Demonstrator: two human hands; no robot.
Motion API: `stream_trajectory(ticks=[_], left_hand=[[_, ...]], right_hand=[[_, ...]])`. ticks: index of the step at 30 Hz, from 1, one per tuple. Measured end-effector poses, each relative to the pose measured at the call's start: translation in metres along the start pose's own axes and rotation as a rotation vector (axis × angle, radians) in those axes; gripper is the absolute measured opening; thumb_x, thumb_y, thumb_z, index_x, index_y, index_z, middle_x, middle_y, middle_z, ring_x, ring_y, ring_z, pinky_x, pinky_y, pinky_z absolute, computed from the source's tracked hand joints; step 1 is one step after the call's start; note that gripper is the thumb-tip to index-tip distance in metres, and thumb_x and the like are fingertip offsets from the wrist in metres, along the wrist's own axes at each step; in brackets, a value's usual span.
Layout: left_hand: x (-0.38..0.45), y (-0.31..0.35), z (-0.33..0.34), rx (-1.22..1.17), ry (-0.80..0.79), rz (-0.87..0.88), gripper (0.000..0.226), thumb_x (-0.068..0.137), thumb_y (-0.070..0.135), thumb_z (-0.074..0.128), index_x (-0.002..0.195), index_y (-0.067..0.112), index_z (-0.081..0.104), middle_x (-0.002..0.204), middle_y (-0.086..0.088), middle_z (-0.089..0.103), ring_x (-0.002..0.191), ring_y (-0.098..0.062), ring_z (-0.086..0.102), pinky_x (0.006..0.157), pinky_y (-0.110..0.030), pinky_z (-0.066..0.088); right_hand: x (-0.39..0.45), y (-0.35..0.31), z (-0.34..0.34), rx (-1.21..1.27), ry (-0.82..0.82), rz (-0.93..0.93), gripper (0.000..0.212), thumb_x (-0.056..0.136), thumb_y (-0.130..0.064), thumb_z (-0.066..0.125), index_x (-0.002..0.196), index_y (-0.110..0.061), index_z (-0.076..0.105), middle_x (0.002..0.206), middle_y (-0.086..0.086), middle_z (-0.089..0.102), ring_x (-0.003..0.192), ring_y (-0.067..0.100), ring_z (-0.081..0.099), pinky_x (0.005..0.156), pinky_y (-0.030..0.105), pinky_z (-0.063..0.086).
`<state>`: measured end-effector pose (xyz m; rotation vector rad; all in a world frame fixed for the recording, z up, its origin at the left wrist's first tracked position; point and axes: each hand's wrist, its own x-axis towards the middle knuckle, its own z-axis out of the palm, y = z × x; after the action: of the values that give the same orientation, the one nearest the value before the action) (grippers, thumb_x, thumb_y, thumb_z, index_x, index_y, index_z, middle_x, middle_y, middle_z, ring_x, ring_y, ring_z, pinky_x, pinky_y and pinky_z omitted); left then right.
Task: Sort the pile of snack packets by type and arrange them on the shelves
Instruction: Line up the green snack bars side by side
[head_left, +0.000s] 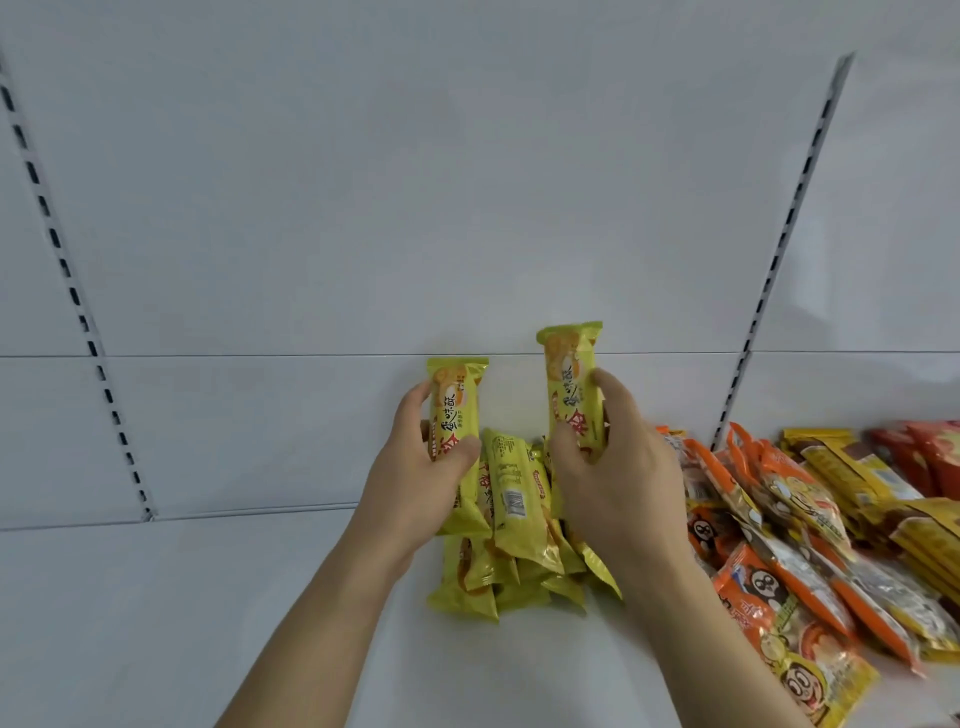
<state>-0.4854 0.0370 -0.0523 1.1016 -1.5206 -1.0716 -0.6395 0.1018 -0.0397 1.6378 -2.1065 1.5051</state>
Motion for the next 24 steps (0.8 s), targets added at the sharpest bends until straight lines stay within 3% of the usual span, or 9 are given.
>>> stream_trajectory(ticks=[2,4,6,8,10,13,17,21,24], left_hand=[[0.0,0.002,0.002,-0.052,0.008,0.0,0.061,0.102,0.029,0.063,0.153,0.042,0.033,0.108,0.024,0.06,0.087,0.004,0.068,0.072,-0.023,0.054],[-0.003,0.006,0.008,-0.167,-0.007,-0.031,0.053,0.102,0.038,0.06,0.149,0.046,0.036,0.113,0.018,0.068,0.091,0.001,0.072,0.081,-0.029,0.059],[-0.008,0.011,0.014,-0.243,-0.047,-0.059,0.045,0.096,0.055,0.06,0.138,0.052,0.043,0.114,0.017,0.073,0.101,-0.005,0.073,0.093,-0.04,0.059],[-0.012,0.014,0.015,-0.265,-0.06,-0.057,0.058,0.083,0.066,0.067,0.134,0.051,0.044,0.112,0.016,0.075,0.102,-0.007,0.074,0.095,-0.042,0.059],[-0.013,0.012,0.012,-0.293,-0.059,-0.077,0.072,0.074,0.065,0.073,0.138,0.048,0.042,0.11,0.012,0.076,0.099,-0.01,0.075,0.089,-0.043,0.061],[-0.011,0.01,0.004,-0.297,-0.021,-0.112,0.065,0.084,0.049,0.078,0.139,0.048,0.042,0.104,0.006,0.077,0.089,-0.015,0.077,0.071,-0.041,0.063],[-0.01,0.005,-0.009,-0.299,0.044,-0.14,0.07,0.088,0.039,0.076,0.146,0.048,0.037,0.111,-0.001,0.073,0.088,-0.023,0.077,0.06,-0.04,0.061],[-0.012,-0.004,-0.018,-0.25,0.106,-0.145,0.071,0.086,0.043,0.077,0.145,0.05,0.037,0.119,0.002,0.069,0.096,-0.025,0.075,0.076,-0.051,0.064],[-0.018,-0.009,-0.021,-0.205,0.119,-0.13,0.069,0.083,0.048,0.08,0.139,0.053,0.039,0.116,0.008,0.07,0.097,-0.018,0.075,0.083,-0.05,0.063]], right_hand=[[-0.001,-0.008,-0.001,0.163,-0.022,0.041,0.055,0.095,-0.043,0.054,0.147,-0.036,0.038,0.082,-0.012,0.067,0.071,0.009,0.067,0.066,0.04,0.057],[-0.009,-0.019,0.007,0.232,-0.104,0.026,0.052,0.098,-0.043,0.05,0.148,-0.036,0.039,0.078,-0.01,0.067,0.068,0.006,0.067,0.064,0.038,0.056],[-0.022,-0.029,0.02,0.202,-0.164,-0.073,0.048,0.103,-0.039,0.042,0.151,-0.032,0.037,0.102,-0.009,0.07,0.093,0.011,0.065,0.08,0.037,0.052],[-0.029,-0.032,0.026,0.264,-0.219,-0.13,0.041,0.107,-0.028,0.034,0.147,-0.032,0.042,0.119,-0.015,0.064,0.109,0.008,0.057,0.094,0.033,0.045],[-0.029,-0.033,0.025,0.37,-0.296,-0.149,0.038,0.106,-0.021,0.033,0.133,-0.037,0.053,0.116,-0.023,0.063,0.11,0.0,0.055,0.097,0.029,0.044],[-0.022,-0.027,0.021,0.417,-0.334,-0.108,0.042,0.099,-0.028,0.032,0.129,-0.034,0.061,0.131,-0.017,0.062,0.125,0.0,0.051,0.108,0.032,0.041],[-0.004,-0.01,0.02,-0.043,-0.258,0.047,0.045,0.101,-0.032,0.04,0.145,-0.026,0.046,0.141,-0.003,0.056,0.132,0.018,0.045,0.107,0.037,0.039],[0.001,-0.008,0.033,-0.449,-0.526,0.116,0.046,0.089,-0.055,0.05,0.118,-0.019,0.056,0.117,0.004,0.063,0.109,0.029,0.057,0.082,0.038,0.048],[0.006,-0.01,0.038,-0.497,-0.538,0.084,0.031,0.085,-0.042,0.056,0.105,-0.018,0.053,0.109,0.004,0.064,0.093,0.026,0.055,0.072,0.034,0.047]])
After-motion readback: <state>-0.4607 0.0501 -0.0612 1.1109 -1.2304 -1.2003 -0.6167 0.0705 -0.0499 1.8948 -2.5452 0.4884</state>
